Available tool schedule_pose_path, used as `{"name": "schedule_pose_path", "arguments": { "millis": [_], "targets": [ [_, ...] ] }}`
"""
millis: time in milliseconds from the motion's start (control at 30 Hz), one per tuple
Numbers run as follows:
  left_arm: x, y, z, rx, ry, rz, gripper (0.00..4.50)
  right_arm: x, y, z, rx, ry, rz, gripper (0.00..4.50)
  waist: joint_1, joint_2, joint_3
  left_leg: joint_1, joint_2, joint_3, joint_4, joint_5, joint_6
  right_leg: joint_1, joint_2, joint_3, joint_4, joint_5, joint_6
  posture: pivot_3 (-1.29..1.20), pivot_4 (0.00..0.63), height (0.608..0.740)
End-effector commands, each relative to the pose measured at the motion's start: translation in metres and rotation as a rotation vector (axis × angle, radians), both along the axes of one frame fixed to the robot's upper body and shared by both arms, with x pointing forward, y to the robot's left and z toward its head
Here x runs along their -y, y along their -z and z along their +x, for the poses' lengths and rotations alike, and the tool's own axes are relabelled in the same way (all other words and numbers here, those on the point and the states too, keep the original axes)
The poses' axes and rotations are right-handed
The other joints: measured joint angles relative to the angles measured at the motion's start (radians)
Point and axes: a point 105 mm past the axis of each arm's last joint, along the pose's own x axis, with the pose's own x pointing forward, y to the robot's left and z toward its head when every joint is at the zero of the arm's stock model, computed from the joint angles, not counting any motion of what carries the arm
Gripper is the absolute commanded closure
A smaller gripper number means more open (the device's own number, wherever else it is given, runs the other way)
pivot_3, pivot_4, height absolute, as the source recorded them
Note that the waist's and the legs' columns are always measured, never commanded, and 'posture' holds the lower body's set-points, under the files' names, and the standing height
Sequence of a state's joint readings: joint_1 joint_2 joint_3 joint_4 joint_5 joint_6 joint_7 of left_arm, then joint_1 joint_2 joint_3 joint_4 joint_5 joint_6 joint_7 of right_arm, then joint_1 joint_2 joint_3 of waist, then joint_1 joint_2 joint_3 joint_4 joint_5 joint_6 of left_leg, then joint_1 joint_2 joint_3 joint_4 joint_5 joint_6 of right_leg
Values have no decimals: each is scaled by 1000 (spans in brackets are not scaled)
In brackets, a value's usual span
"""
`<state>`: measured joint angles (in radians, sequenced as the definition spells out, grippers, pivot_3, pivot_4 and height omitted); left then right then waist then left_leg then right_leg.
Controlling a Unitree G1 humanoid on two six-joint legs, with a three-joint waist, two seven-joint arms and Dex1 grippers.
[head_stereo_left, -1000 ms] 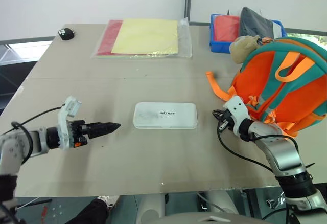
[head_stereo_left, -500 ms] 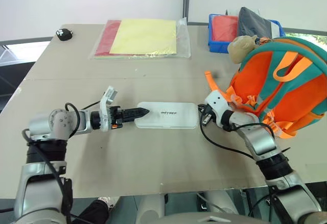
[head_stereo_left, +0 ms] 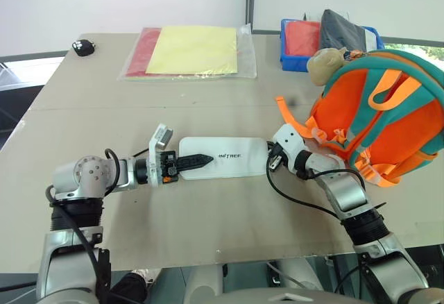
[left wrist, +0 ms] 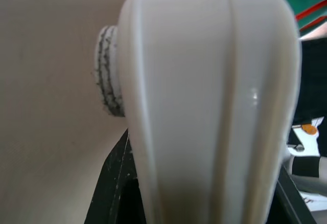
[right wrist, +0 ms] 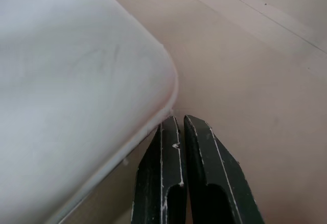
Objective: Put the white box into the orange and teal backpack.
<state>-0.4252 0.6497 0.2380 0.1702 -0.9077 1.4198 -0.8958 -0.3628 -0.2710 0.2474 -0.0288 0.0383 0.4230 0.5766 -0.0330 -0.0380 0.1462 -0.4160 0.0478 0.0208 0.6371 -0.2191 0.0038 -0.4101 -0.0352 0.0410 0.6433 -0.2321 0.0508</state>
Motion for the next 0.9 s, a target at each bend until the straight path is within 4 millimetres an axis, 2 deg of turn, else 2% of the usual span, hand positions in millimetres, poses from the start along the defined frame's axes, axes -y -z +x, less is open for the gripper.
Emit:
{"name": "schedule_pose_path", "arguments": {
  "millis": [33, 67, 100, 167, 233, 300, 367, 433, 567, 700, 800, 900],
  "targets": [
    [-6, -16, 3, 89, -59, 4, 3471, 17, -41, -15, 67, 1, 114, 4086, 0, 0, 0, 0, 0, 0, 0, 0, 0, 0, 0, 0, 0, 0, 0, 0, 150, 740],
    [-6, -21, 3, 118, -68, -11, 3471, 25, -46, -24, 69, 0, 119, 3971, 3, 1, 1, 0, 0, 0, 0, 0, 0, 0, 0, 0, 0, 0, 0, 0, 150, 740],
    [-5, -28, 3, 170, -76, -14, 3471, 39, -56, -38, 74, 16, 140, 3630, 3, 0, 1, 0, 0, 0, 0, 0, 0, 0, -1, 0, 0, 0, 0, 0, 150, 740],
    [-2, -38, 2, 248, -75, -8, 3472, 55, -75, -66, 78, 23, 196, 2780, 16, 1, 1, -1, 0, -1, -1, 0, 0, 0, -1, -1, 0, 0, 0, 0, 150, 740],
    [4, -47, 4, 300, -80, -26, 3472, 60, -89, -90, 58, 13, 246, 1934, 22, 1, 1, -1, 0, 0, -1, 0, 0, -1, -1, -1, -1, -1, 1, 0, 150, 740],
    [4, -52, 10, 330, -103, -52, 3472, 70, -95, -110, 32, 62, 261, 953, 23, 1, 1, -1, 0, 0, -1, 0, 0, -1, -1, -1, -1, -1, 1, 0, 150, 740],
    [7, -56, 17, 357, -115, -70, 3472, 83, -97, -121, 24, 161, 252, 101, 24, 0, 1, -1, 0, -1, -1, 0, 0, 0, -1, -1, -1, -1, 1, 0, 150, 740],
    [10, -61, 23, 380, -125, -90, 3472, 94, -99, -125, 25, 245, 255, 40, 22, 0, 1, 0, 0, -1, -1, 0, 0, 0, -1, -1, -1, -2, 0, 0, 150, 740],
    [22, -76, 30, 443, -99, -133, 3472, 131, -103, -114, 57, 552, 276, 40, 19, -1, 1, 0, -1, 1, 3, 0, 0, 1, -1, 1, -1, -3, -3, 0, 150, 740],
    [28, -86, 37, 495, -105, -133, 3472, 157, -111, -84, 79, 733, 326, 40, 18, -1, 1, 0, -1, 1, 4, 0, 0, 1, 0, 2, -1, -2, -3, 0, 150, 740],
    [29, -91, 38, 518, -124, -122, 3472, 164, -117, -59, 84, 787, 348, 40, 20, -1, 2, -1, -2, 1, 4, 0, 0, 1, 0, 3, -1, -2, -3, 0, 150, 740],
    [28, -91, 37, 524, -140, -112, 3472, 164, -122, -43, 106, 802, 345, 40, 19, -1, 2, -2, -2, 1, 2, 0, 0, 0, 0, 3, -1, 0, 1, 0, 150, 740]
  ]
}}
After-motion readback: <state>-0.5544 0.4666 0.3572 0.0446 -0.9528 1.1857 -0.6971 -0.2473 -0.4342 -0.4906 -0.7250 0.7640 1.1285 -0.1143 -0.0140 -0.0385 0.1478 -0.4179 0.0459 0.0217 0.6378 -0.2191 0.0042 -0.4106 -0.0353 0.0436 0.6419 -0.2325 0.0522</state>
